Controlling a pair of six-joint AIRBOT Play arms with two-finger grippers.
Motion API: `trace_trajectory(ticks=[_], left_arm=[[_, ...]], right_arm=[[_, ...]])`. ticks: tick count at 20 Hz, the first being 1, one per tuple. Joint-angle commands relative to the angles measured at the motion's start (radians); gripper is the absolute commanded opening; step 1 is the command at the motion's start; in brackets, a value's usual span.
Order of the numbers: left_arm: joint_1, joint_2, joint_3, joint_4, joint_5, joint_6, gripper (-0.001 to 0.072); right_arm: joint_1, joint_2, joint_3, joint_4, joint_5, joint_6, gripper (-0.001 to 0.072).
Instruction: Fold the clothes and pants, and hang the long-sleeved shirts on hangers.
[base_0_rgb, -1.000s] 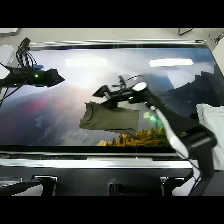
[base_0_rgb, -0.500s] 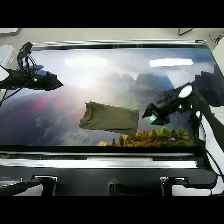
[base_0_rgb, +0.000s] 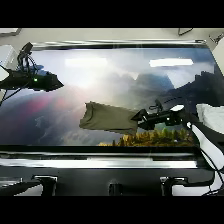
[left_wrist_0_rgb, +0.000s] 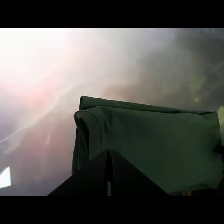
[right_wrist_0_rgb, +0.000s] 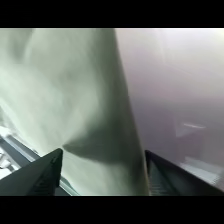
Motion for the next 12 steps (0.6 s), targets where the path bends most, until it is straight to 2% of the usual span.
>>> trace_trajectory(ticks=[1,3,4,5,7,9,12], left_arm=[[-0.004,0.000,0.000,-0.010,-0.002,-0.003,0.0024],[-0.006,0.000,0.000,-0.010,-0.002,-0.004,0.0024],[-0.010,0.000,0.000,-0.010,-0.002,-0.003,0.0024],[-0.012,0.000,0.000,-0.011,-0.003,-0.004,0.0024],[-0.012,0.000,0.000,-0.015,-0.006,-0.003,0.0024],[-0.012,0.000,0.000,-0.016,-0.010,-0.003,0.0024],[-0.012,0.000,0.000,-0.016,-0.009,-0.003,0.0024]], right_arm=[[0.005,-0.019,-0.009,0.072,-0.035,-0.032,0.0489],[0.005,-0.019,-0.009,0.077,-0.024,-0.037,0.0299],[0.005,-0.018,-0.009,0.093,-0.005,-0.077,0.0099],[0.005,-0.018,-0.008,0.122,0.013,-0.102,0.0050],[-0.028,-0.010,0.042,0.164,0.106,-0.126,0.0049],[-0.102,0.021,0.173,0.141,0.230,-0.096,0.0047],[-0.243,0.098,0.450,0.002,0.319,0.106,0.0048]])
